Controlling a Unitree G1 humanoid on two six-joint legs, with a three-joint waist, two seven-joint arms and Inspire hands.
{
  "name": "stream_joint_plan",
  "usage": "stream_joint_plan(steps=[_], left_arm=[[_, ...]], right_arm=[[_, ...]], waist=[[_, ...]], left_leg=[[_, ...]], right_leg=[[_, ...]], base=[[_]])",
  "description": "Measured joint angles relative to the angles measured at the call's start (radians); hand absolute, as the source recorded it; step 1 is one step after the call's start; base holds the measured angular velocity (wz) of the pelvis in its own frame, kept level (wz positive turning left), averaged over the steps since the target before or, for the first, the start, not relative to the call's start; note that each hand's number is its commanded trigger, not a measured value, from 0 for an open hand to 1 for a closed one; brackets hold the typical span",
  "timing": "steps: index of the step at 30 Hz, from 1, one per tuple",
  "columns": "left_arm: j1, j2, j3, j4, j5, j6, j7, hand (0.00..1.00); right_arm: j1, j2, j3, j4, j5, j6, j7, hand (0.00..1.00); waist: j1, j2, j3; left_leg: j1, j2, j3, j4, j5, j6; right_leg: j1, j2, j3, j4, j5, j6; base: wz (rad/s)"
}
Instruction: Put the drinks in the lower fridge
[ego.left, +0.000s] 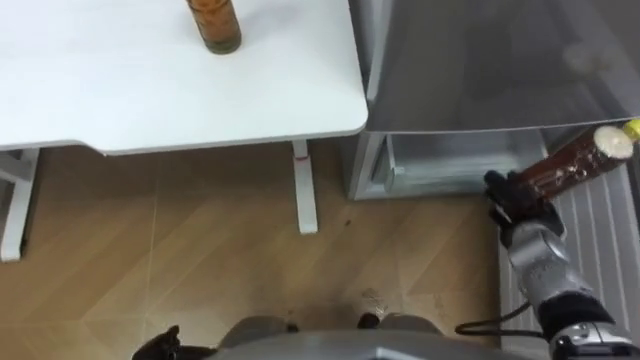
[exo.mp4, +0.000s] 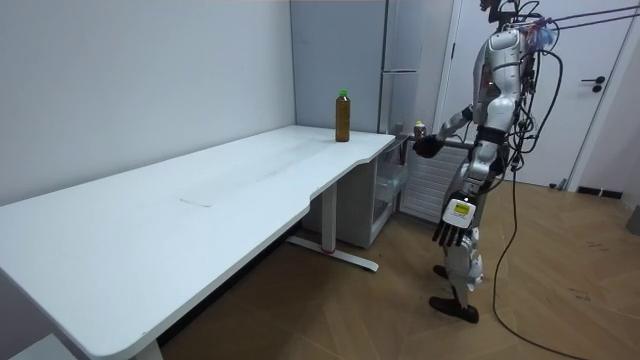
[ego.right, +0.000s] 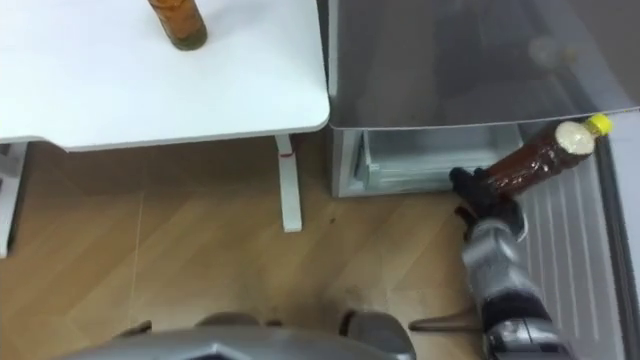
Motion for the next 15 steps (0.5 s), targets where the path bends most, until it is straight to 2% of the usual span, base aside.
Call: stream_joint_plan(steps=[4, 5, 6, 7, 9, 11, 13, 15], left_arm=[[-0.038, 0.002, -0.028, 0.004, -0.013, 0.002, 0.020, 0.00], [-0.049, 0.001, -0.029, 0.006, -0.021, 0.002, 0.023, 0.00], [-0.069, 0.000, -0.029, 0.012, -0.028, 0.006, 0.029, 0.00], [-0.087, -0.002, -0.027, 0.018, -0.028, 0.005, 0.036, 0.00], [-0.107, -0.006, -0.026, 0.029, -0.028, 0.004, 0.042, 0.00], [-0.129, -0.009, -0.027, 0.039, -0.028, 0.003, 0.042, 0.00], [-0.161, -0.009, -0.028, 0.039, -0.028, 0.003, 0.044, 0.00], [-0.186, -0.013, -0.031, 0.040, -0.028, 0.003, 0.053, 0.00]], right_arm=[[-0.084, -0.001, 0.000, 0.094, 0.002, 0.005, 0.020, 1.00], [-0.092, -0.001, -0.002, 0.101, 0.001, 0.006, 0.020, 1.00], [-0.106, -0.001, -0.002, 0.111, -0.002, 0.008, 0.023, 1.00], [-0.119, -0.001, -0.002, 0.126, -0.004, 0.013, 0.033, 1.00], [-0.129, -0.001, -0.006, 0.133, -0.004, 0.023, 0.043, 1.00], [-0.131, -0.001, -0.005, 0.133, -0.004, 0.025, 0.054, 1.00], [-0.142, -0.001, -0.006, 0.136, -0.003, 0.025, 0.056, 1.00], [-0.160, -0.003, -0.005, 0.157, -0.003, 0.025, 0.073, 1.00]], waist=[[0.015, 0.000, 0.0046], [0.019, -0.003, 0.0073], [0.022, -0.010, 0.0140], [0.023, -0.013, 0.0183], [0.026, -0.015, 0.0211], [0.029, -0.016, 0.0240], [0.040, -0.021, 0.0317], [0.047, -0.022, 0.0346]], left_leg=[[-0.082, -0.001, 0.001, 0.043, 0.005, 0.002], [-0.098, -0.003, 0.001, 0.055, 0.004, 0.002], [-0.126, -0.015, 0.001, 0.074, 0.004, 0.002], [-0.152, -0.015, 0.001, 0.091, 0.004, 0.003], [-0.190, -0.020, 0.003, 0.120, 0.004, 0.003], [-0.233, -0.031, 0.000, 0.155, 0.002, 0.006], [-0.291, -0.033, -0.003, 0.192, 0.001, 0.007], [-0.336, -0.033, -0.002, 0.219, -0.001, 0.009]], right_leg=[[-0.086, -0.020, -0.016, 0.059, -0.006, -0.009], [-0.105, -0.026, -0.015, 0.081, -0.010, -0.010], [-0.141, -0.041, -0.013, 0.118, -0.019, -0.013], [-0.171, -0.052, -0.013, 0.150, -0.029, -0.014], [-0.211, -0.056, -0.011, 0.179, -0.037, -0.015], [-0.250, -0.073, -0.016, 0.211, -0.046, -0.019], [-0.312, -0.086, -0.013, 0.259, -0.055, -0.023], [-0.356, -0.090, -0.011, 0.287, -0.055, -0.023]], base=[[0.04], [0.09], [0.13], [0.14], [0.10], [0.13], [0.12], [0.04]])
